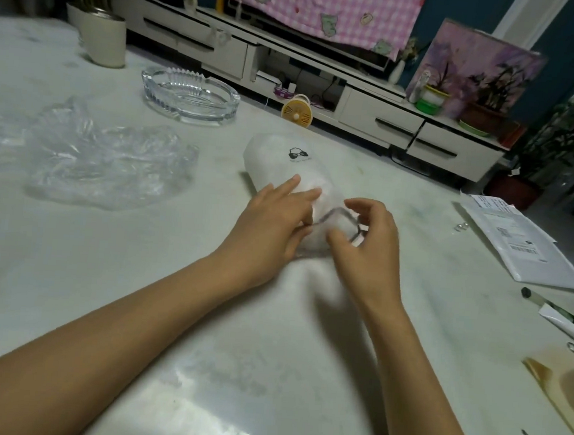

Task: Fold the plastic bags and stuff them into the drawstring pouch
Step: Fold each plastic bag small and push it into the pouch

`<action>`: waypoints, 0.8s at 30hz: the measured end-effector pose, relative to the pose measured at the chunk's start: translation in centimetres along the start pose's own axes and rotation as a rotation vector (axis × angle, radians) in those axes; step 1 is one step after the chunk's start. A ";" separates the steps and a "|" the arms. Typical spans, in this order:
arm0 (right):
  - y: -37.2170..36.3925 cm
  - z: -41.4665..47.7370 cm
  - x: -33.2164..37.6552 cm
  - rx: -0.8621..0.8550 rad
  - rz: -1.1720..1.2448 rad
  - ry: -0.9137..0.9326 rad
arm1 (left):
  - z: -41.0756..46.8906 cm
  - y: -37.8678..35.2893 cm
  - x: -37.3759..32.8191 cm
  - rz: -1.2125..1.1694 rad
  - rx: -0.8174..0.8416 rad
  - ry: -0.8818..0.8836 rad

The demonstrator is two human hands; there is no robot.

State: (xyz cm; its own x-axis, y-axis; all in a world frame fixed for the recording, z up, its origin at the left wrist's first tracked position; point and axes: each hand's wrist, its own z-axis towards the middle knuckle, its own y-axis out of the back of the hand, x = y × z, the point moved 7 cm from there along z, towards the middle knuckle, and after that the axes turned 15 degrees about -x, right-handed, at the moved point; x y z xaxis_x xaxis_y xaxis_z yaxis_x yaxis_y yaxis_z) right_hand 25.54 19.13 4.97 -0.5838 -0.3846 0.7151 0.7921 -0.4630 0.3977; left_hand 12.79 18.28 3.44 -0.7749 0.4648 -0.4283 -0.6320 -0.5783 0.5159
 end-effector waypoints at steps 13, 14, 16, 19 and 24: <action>-2.6 -4.3 3.3 0.066 0.025 0.124 | -1.5 8.4 15.2 0.660 0.107 0.738; -2.6 -4.3 3.4 0.071 0.028 0.123 | -1.7 8.2 15.3 0.668 0.155 0.752; -2.7 -4.4 3.5 0.083 0.047 0.124 | -1.6 8.0 14.7 0.687 0.189 0.737; -2.5 -4.4 3.5 0.081 0.065 0.127 | -0.8 8.1 11.9 0.732 0.123 0.591; -1.9 -4.0 3.6 0.018 0.188 0.009 | -4.9 9.0 4.2 0.718 0.073 0.367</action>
State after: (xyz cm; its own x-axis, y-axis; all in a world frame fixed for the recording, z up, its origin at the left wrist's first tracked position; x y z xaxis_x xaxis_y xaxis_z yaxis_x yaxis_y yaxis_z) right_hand 21.19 15.45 4.49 -0.4265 -0.4703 0.7726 0.8905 -0.3678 0.2677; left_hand 3.90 11.78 2.67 -0.9480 -0.2599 -0.1839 0.0097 -0.6010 0.7992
